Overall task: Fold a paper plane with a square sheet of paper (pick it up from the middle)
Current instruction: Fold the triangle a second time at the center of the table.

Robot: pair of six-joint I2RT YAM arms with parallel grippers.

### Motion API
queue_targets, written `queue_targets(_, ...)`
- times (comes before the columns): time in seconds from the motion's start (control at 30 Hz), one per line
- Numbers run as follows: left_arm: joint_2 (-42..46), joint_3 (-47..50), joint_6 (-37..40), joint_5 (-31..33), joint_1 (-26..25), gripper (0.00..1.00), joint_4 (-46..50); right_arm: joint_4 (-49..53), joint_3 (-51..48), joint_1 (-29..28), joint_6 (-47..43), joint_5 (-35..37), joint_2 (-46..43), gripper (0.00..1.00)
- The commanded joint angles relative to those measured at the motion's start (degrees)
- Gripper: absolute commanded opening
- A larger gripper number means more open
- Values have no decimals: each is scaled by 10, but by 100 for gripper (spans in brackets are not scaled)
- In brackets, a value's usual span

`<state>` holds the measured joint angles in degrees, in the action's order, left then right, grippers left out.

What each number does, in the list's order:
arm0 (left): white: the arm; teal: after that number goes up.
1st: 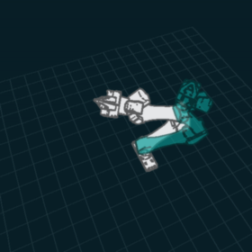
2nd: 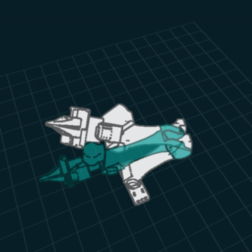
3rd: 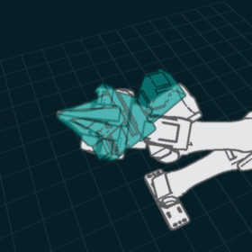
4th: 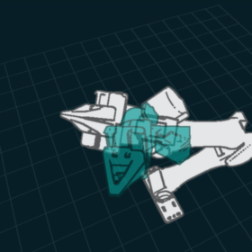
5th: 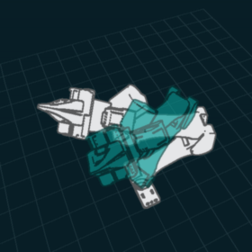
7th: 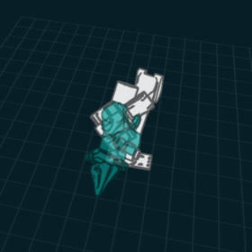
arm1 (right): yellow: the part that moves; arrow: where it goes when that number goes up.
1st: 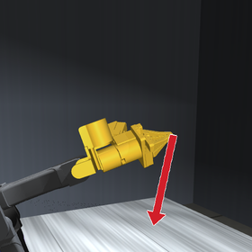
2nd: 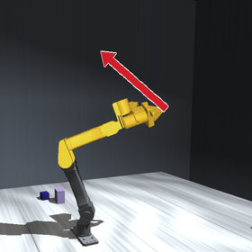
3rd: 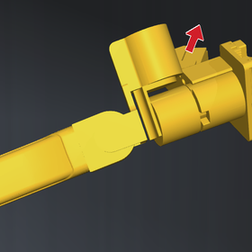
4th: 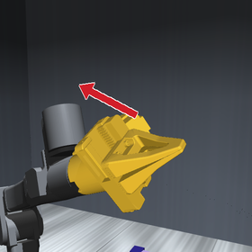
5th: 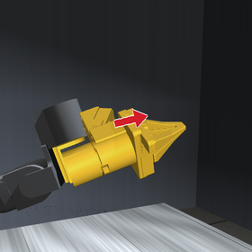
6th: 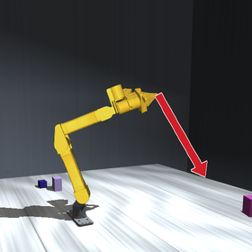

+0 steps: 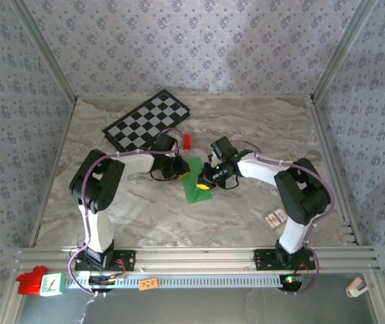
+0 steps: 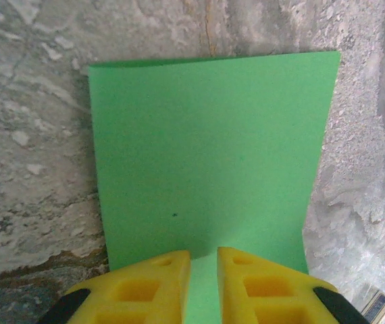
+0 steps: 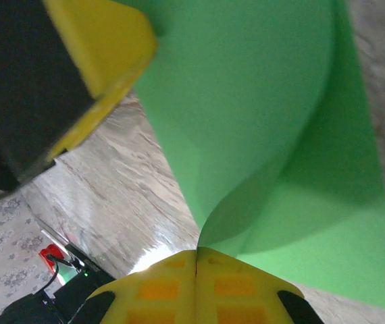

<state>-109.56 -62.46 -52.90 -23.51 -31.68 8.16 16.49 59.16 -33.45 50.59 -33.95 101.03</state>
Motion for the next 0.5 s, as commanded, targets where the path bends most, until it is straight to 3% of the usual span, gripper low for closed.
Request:
queue_targets(0.0, -27, 0, 16, 8, -8, 19, 46, -22, 20, -2, 2, -9, 24, 1)
queue_targets(0.47, -26, 2, 18, 9, -8, 14, 49, -30, 61, -21, 5, 17, 79, 1)
